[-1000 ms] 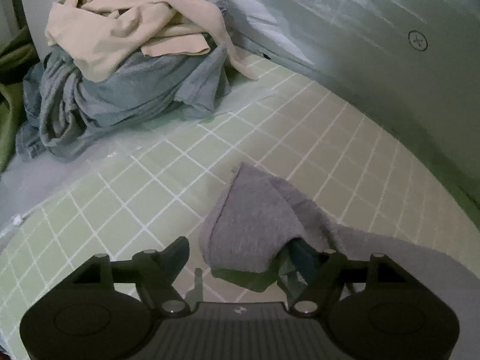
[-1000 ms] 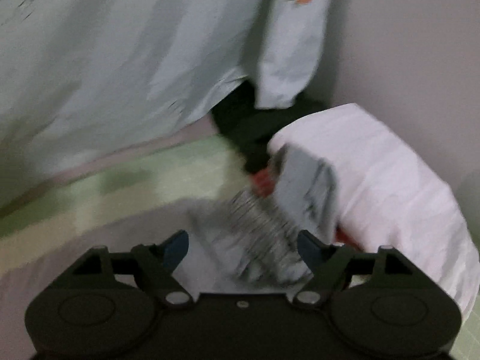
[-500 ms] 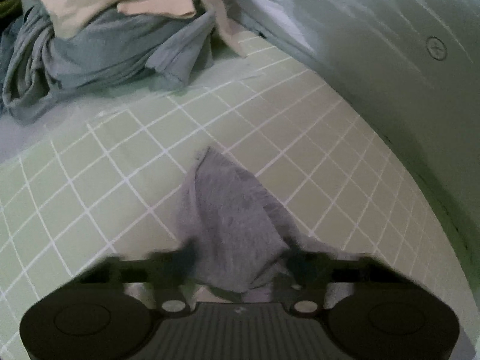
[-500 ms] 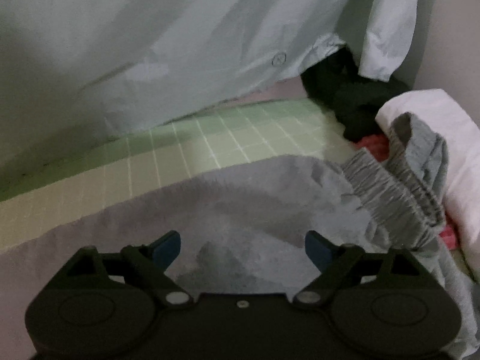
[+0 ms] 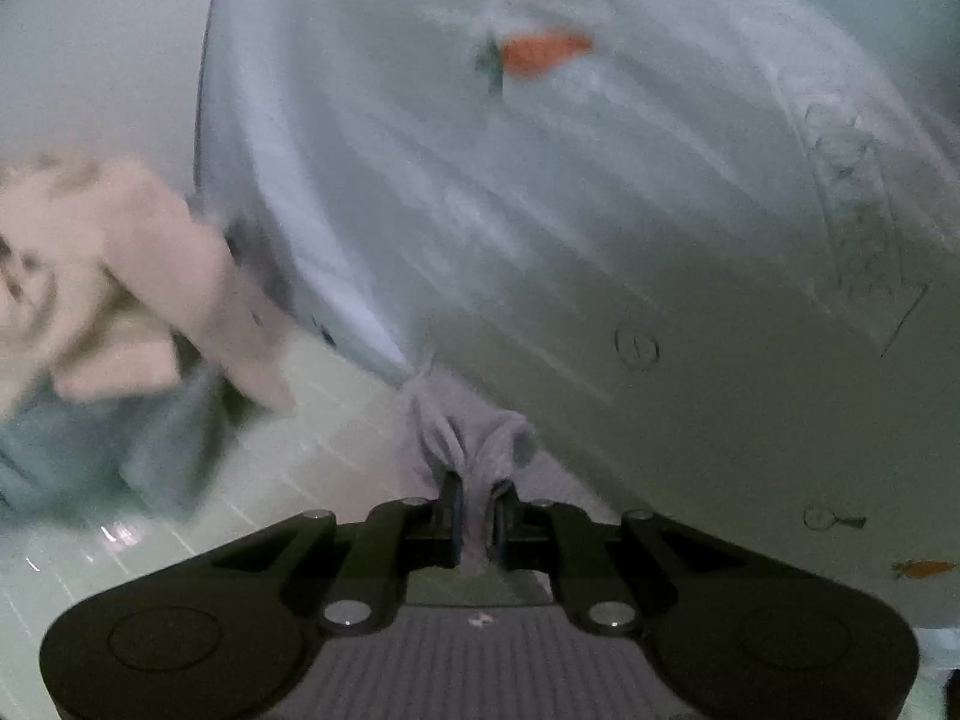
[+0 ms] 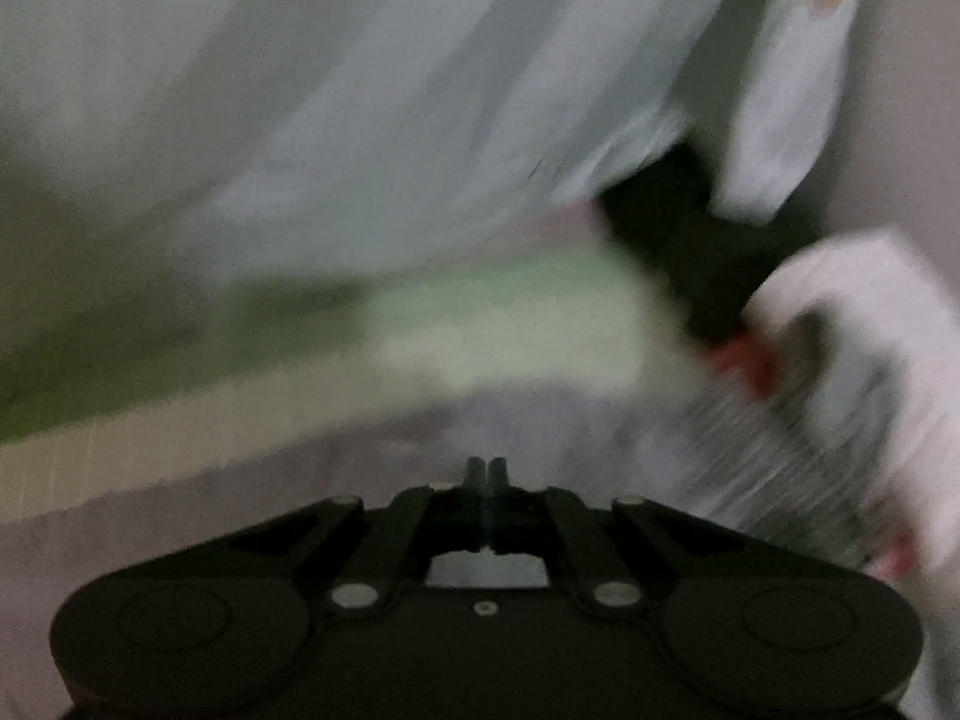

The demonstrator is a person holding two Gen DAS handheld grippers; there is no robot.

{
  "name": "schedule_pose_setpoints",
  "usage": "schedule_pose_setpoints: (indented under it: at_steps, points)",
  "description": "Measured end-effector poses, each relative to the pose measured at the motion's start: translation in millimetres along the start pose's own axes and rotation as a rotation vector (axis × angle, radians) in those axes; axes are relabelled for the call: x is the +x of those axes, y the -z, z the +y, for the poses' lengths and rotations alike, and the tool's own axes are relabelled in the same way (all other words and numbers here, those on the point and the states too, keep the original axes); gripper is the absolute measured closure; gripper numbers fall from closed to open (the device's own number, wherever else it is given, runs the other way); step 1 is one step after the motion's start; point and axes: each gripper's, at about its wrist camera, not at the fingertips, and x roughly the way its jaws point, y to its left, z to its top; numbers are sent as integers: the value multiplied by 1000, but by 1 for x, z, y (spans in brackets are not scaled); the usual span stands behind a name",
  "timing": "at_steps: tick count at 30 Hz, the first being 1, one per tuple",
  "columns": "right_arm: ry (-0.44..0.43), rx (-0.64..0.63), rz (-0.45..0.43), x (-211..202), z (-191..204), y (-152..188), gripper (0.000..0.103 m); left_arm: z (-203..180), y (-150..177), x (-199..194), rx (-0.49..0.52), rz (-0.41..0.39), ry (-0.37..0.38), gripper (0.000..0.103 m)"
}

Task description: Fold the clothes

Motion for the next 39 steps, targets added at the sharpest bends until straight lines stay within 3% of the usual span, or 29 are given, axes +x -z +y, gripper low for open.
schedule_pose_setpoints:
  at_steps: [2, 4, 8, 9, 10, 12, 14, 16, 17, 19, 21, 24, 26, 27, 30, 34, 39]
  points:
    - [20, 20, -31, -11, -14, -6, 103, 12, 10, -1, -5, 12, -44, 83]
    - [11, 6, 3, -11, -19, 0, 103, 29, 31, 10, -21, 98, -143, 70]
    - [-15, -45, 84, -10, -20, 20, 101, 57, 68, 13, -141, 234, -253, 68]
    - [-18, -47, 103, -10, -19, 26, 98, 57, 73, 10, -160, 237, -242, 64]
    - [-32, -41, 114, -12, -18, 31, 93, 56, 78, 8, -180, 240, -230, 61]
    - [-48, -31, 120, -16, -16, 38, 63, 46, 78, 11, -148, 247, -199, 61]
    - [-62, -37, 121, -18, -9, 43, 56, 30, 79, 20, -122, 265, -159, 59]
    - [-69, -53, 133, -17, 0, 46, 45, 11, 80, 36, -113, 286, -117, 51]
    - [-66, -61, 137, -17, 5, 48, 32, 3, 82, 42, -104, 291, -102, 49]
    - [-67, -73, 138, -18, 13, 50, 26, -14, 85, 57, -76, 305, -86, 45]
    - [-79, -80, 135, -20, 17, 51, 26, -30, 87, 70, -30, 331, -145, 45]
    - [-91, -98, 137, -22, 20, 51, 26, -44, 89, 85, 6, 362, -211, 48]
    - [-93, -113, 136, -24, 20, 52, 26, -44, 90, 88, 7, 370, -231, 74]
    - [-94, -116, 135, -25, 19, 52, 26, -42, 91, 88, -8, 374, -226, 100]
    - [-95, -110, 135, -27, 15, 53, 26, -36, 91, 75, -50, 337, -196, 102]
    - [-93, -87, 139, -29, 9, 55, 26, -24, 89, 19, -51, 243, -177, 102]
    - [-102, -75, 149, -33, 7, 63, 26, 20, 126, -45, -166, 270, -272, 101]
